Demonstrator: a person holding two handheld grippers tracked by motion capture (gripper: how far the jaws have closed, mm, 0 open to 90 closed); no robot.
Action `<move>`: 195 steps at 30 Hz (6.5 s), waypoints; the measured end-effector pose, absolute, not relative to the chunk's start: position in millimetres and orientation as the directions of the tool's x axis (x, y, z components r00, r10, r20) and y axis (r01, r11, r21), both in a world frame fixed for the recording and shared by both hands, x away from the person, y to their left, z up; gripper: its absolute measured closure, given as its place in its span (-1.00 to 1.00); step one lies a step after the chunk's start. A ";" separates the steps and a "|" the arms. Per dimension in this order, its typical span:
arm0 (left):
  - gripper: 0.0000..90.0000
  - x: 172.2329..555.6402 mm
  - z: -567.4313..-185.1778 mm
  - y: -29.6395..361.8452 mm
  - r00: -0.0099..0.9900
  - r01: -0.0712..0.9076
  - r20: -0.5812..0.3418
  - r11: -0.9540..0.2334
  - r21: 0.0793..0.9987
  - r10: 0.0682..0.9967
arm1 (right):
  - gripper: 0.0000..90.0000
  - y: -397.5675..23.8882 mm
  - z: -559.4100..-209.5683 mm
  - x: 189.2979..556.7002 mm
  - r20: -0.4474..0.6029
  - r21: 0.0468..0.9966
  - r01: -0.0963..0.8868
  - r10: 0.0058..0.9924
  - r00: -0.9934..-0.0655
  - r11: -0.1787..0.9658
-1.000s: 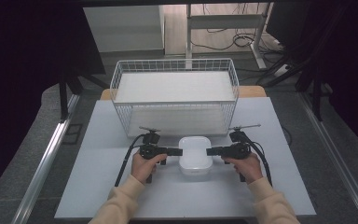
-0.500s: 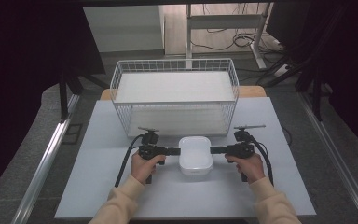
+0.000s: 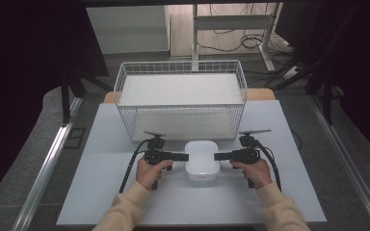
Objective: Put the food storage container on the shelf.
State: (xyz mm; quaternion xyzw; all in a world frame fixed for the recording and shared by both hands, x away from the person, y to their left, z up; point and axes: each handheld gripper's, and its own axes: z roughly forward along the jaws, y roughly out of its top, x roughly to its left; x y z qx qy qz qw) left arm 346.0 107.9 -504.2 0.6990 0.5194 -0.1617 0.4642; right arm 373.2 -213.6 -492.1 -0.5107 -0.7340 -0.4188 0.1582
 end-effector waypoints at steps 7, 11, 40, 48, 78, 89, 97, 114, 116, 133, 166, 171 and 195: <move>0.42 347.8 -507.6 106.3 0.391 0.885 -0.719 -0.021 0.464 0.574 | 0.51 -214.1 -491.8 373.3 0.670 0.442 0.890 0.617 -0.412 0.115; 0.48 346.9 -508.3 108.2 0.381 0.890 -0.734 -0.009 0.456 0.562 | 0.54 -214.6 -490.5 372.2 0.675 0.434 0.894 0.619 -0.401 0.106; 0.77 327.3 -477.3 114.4 0.472 0.829 -0.692 -0.007 0.560 0.546 | 0.79 -222.3 -462.0 350.7 0.643 0.545 0.832 0.586 -0.492 0.101; 0.77 320.7 -461.0 117.1 0.517 0.789 -0.660 -0.006 0.614 0.546 | 0.79 -220.4 -444.4 342.9 0.605 0.611 0.784 0.575 -0.551 0.109; 0.77 308.5 -427.9 127.5 0.594 0.716 -0.607 -0.002 0.698 0.528 | 0.79 -214.3 -408.1 328.2 0.508 0.730 0.670 0.547 -0.665 0.136; 0.77 312.6 -402.6 143.2 0.618 0.678 -0.582 0.016 0.735 0.529 | 0.79 -200.3 -380.8 335.5 0.468 0.768 0.622 0.529 -0.708 0.153; 0.77 319.8 -369.5 156.0 0.639 0.633 -0.532 0.013 0.774 0.556 | 0.79 -185.3 -352.3 348.1 0.426 0.799 0.578 0.522 -0.739 0.165; 0.77 366.6 -321.2 177.0 0.638 0.615 -0.527 0.041 0.787 0.562 | 0.79 -162.2 -299.1 397.0 0.400 0.819 0.549 0.523 -0.753 0.164; 0.77 368.0 -319.3 177.7 0.639 0.612 -0.524 0.039 0.790 0.563 | 0.79 -161.4 -297.4 398.0 0.399 0.819 0.550 0.525 -0.752 0.164; 0.77 400.9 -294.9 186.7 0.620 0.633 -0.545 0.051 0.773 0.565 | 0.79 -149.9 -271.0 429.6 0.405 0.810 0.563 0.535 -0.742 0.167; 0.73 509.0 -330.6 194.1 0.361 0.852 -0.832 0.213 0.478 0.422 | 0.63 -147.6 -293.4 532.3 0.693 0.514 0.858 0.589 -0.417 0.002; 0.68 515.9 -337.2 195.1 0.335 0.858 -0.844 0.234 0.457 0.420 | 0.59 -144.4 -300.9 541.2 0.703 0.494 0.869 0.608 -0.369 -0.044; -0.18 495.4 -319.4 199.4 0.390 0.759 -0.735 0.258 0.598 0.554 | -0.42 -136.2 -284.6 520.7 0.601 0.638 0.769 0.645 -0.472 -0.032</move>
